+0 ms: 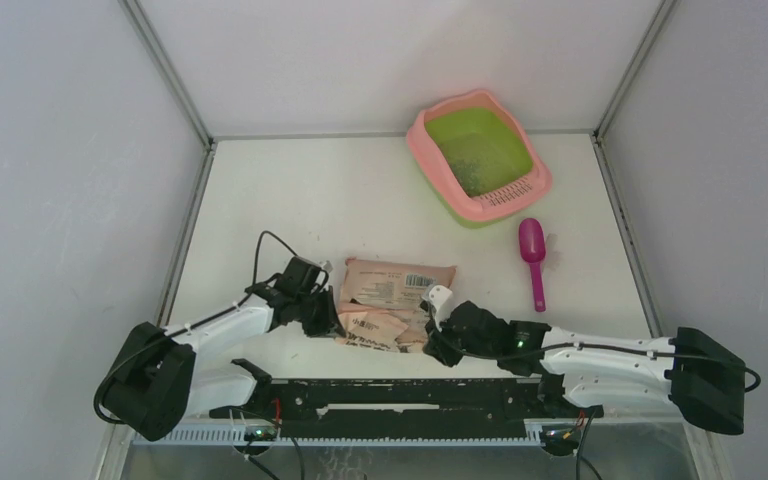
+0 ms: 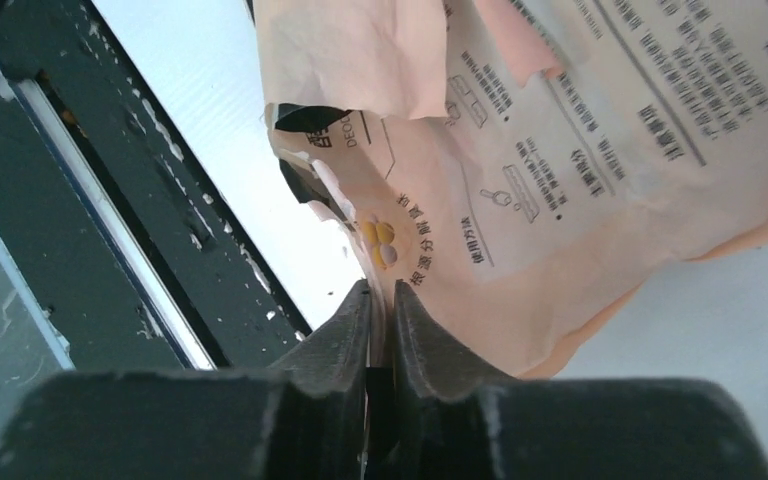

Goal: Fill the litter box with clean litter
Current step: Close the cat litter bag at the center of the board.

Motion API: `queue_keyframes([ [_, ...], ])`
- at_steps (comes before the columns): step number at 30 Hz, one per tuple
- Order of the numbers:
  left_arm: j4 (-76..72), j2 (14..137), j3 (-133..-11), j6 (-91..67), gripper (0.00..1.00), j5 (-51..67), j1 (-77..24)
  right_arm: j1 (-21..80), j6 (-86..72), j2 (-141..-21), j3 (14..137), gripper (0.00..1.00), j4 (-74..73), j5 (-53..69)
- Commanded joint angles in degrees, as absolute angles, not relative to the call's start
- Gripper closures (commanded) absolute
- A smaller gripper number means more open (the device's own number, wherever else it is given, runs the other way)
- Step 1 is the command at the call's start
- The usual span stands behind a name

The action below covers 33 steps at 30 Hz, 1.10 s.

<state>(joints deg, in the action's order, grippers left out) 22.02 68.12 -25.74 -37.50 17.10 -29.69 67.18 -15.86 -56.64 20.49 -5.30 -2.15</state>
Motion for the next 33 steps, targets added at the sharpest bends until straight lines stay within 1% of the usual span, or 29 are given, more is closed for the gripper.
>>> queue_keyframes([
  [1, 21.3, 69.2, -27.3, -35.1, 0.96, 12.0, -28.3, 63.0, -16.4, -55.0, 21.5, 0.85, -1.3, 4.8],
  [4, 21.9, 68.6, -28.0, -35.2, 0.94, 12.0, -28.3, 58.7, -17.7, -56.7, 21.7, 0.94, -1.4, 10.3],
  [5, 22.2, 68.1, -28.3, -35.4, 0.92, 11.8, -28.3, 56.7, -18.4, -57.7, 21.9, 0.98, -1.1, 13.3],
  [6, 22.7, 67.3, -28.6, -35.6, 0.87, 11.5, -28.3, 55.1, -18.8, -59.3, 22.1, 0.99, -0.8, 15.9],
  [8, 23.9, 65.3, -29.5, -36.0, 0.79, 10.9, -28.3, 52.2, -19.6, -63.0, 23.1, 1.0, -0.9, 20.0],
  [11, 25.8, 60.3, -31.2, -36.8, 0.75, 10.3, -28.3, 49.5, -20.4, -70.6, 25.2, 1.0, -1.4, 25.0],
  [13, 26.7, 56.6, -31.9, -37.8, 0.68, 10.2, -28.3, 48.8, -21.1, -75.9, 26.5, 1.0, -0.8, 27.0],
  [14, 27.5, 54.6, -32.2, -38.4, 0.67, 9.9, -28.3, 48.5, -21.8, -77.8, 26.9, 1.0, -0.6, 27.3],
  [17, 29.5, 49.6, -33.2, -39.6, 0.68, 10.0, -28.7, 48.2, -23.6, -81.9, 27.2, 1.0, 2.6, 29.2],
  [20, 32.0, 44.7, -34.0, -40.7, 0.7, 8.1, -30.5, 48.2, -25.0, -83.6, 27.3, 1.0, 4.5, 29.7],
  [26, 36.3, 35.2, -34.3, -43.9, 0.75, 1.3, -36.5, 46.9, -26.4, -82.4, 27.5, 1.0, 4.3, 31.2],
  [30, 39.0, 30.2, -34.6, -45.6, 0.77, -4.5, -38.6, 45.7, -27.1, -81.5, 27.5, 1.0, 4.2, 32.4],
  [32, 38.7, 28.6, -34.5, -46.2, 0.77, -5.2, -39.1, 45.6, -27.3, -81.6, 27.7, 1.0, 4.1, 32.7],
  [33, 38.3, 28.3, -34.6, -46.2, 0.8, -5.2, -39.4, 45.6, -27.3, -81.6, 27.8, 1.0, 4.0, 32.7],
])
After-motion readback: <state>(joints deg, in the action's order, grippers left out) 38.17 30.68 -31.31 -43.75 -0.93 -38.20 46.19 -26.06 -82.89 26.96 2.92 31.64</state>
